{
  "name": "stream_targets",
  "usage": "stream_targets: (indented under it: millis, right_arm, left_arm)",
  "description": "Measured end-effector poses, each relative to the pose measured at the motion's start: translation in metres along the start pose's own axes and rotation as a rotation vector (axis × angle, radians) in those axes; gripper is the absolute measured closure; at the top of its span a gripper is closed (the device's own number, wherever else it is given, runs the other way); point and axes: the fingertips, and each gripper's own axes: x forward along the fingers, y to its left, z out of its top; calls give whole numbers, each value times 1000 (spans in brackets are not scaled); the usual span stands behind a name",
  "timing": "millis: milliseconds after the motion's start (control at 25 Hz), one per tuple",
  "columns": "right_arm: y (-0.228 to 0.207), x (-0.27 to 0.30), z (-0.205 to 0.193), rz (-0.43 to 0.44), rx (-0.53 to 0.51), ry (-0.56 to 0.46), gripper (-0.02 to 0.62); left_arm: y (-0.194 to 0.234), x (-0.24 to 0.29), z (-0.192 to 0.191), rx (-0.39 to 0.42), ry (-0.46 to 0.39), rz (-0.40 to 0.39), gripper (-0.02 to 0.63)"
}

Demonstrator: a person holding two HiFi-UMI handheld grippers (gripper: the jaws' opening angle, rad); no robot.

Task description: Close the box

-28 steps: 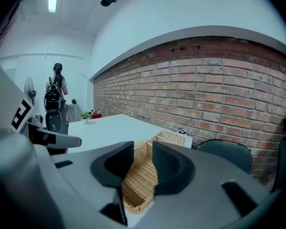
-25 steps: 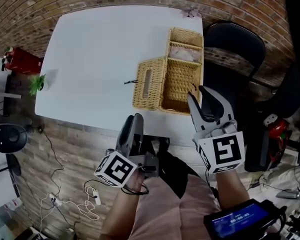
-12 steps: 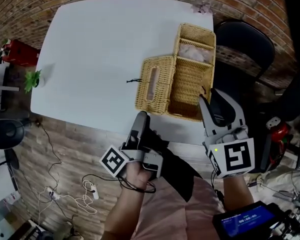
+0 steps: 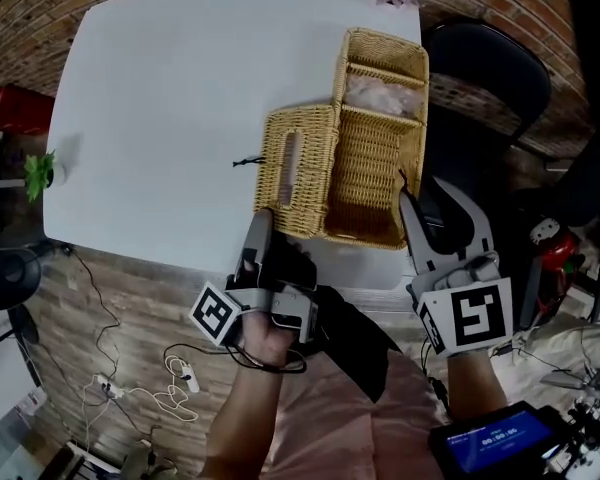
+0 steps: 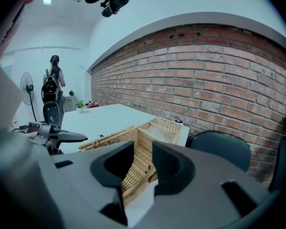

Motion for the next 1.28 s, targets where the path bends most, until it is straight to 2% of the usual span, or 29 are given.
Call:
stream_targets:
  millis: [160,400,760,1000,1120,1280]
  right_arm:
    - [-3,1,2,-5,10,-7,471]
    - [-1,-1,12,-6,29,-35,471]
    - [7,-12,37,35,71,-137,463]
    - [13,-32,56,57,108,-191,443]
    - [17,-37,59,75,131,-196,432]
    - [19,-42,60,101,164,-204,420]
  left_arm:
    - [0,1,3,58,-2,19,479]
    - [-22,-5,5,165,-12,4,509]
    - [-72,-13,-8,459,28,-62,509]
    - [-91,-24,-26,597,74,-51,509]
    - [-95,-28,-35,713,105,-28,509]
    - [-107,-27,-56,981,170,-30,509]
